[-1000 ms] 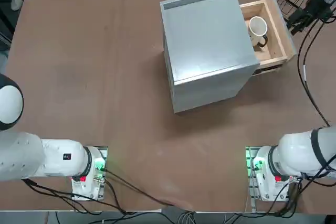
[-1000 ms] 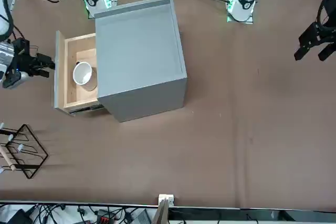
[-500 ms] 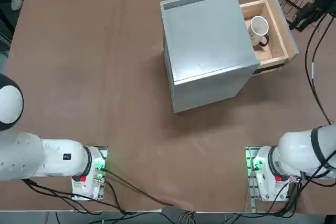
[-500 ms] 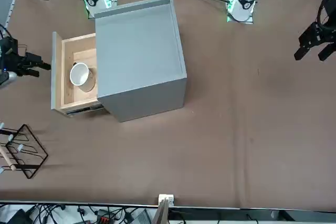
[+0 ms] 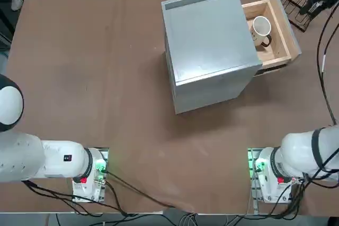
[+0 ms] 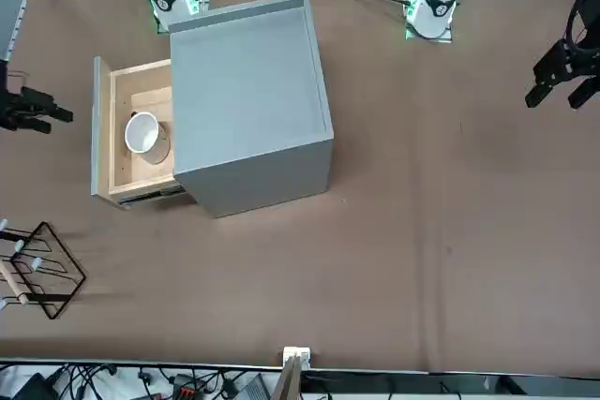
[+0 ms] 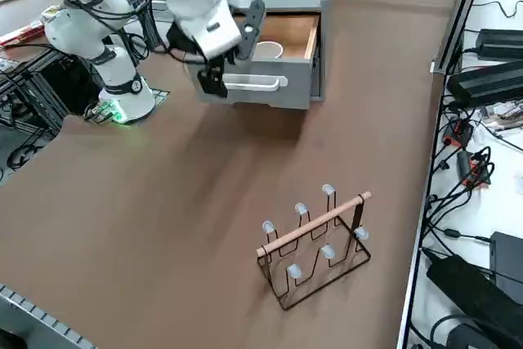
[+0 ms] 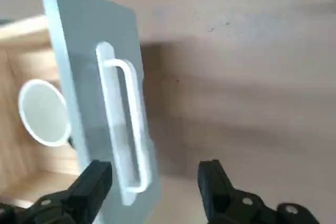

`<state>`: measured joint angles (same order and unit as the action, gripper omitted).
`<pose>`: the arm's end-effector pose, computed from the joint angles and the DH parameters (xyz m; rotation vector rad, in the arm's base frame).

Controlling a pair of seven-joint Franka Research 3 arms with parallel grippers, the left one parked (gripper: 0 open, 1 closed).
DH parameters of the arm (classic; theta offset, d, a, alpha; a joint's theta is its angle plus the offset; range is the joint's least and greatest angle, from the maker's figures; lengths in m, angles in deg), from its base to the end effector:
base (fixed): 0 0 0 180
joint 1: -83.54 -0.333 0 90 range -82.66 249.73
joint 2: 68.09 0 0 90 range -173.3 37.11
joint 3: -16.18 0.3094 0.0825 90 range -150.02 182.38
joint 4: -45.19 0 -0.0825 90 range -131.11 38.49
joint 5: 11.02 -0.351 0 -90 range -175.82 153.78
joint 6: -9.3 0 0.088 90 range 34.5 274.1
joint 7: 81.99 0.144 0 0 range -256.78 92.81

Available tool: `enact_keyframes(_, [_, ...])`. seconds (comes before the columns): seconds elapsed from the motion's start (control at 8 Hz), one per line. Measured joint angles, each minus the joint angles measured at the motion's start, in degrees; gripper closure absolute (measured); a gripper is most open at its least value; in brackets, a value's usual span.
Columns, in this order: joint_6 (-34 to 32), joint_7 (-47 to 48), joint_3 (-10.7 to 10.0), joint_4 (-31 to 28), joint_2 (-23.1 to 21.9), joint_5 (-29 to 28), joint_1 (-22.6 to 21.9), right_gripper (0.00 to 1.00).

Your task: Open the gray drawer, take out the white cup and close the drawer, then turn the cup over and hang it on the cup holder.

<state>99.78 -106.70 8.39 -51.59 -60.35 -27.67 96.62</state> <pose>0.5162 -0.1496 0.4650 -2.7935 -0.0388 0.1668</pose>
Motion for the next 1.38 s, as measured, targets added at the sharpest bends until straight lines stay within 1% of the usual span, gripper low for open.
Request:
enact_keyframes(0.12, [-1.07, 6.41, 0.43, 1.37, -0.47, -0.03, -1.12, 0.0])
enact_keyframes(0.62, [-0.65, 36.33, 1.05, 1.83, -2.76, 0.18, -11.19, 0.01])
enact_keyframes(0.75, [0.39, 43.55, 1.06, 1.77, -2.81, 1.25, -13.84, 0.01])
enact_keyframes(0.88, [2.41, 52.33, 1.13, 0.94, -2.69, 3.41, -18.28, 0.01])
enact_keyframes(1.0, [3.82, 57.35, 1.16, -0.02, -2.57, 4.76, -20.31, 0.05])
enact_keyframes(1.12, [5.33, 62.61, 1.16, -1.54, -2.4, 6.45, -21.85, 0.06])
enact_keyframes(1.25, [6.06, 66.01, 1.16, -3.0, -2.22, 7.85, -22.79, 0.06])
enact_keyframes(1.38, [6.62, 67.45, 1.15, -4.5, -2.24, 8.61, -23.03, 0.06])
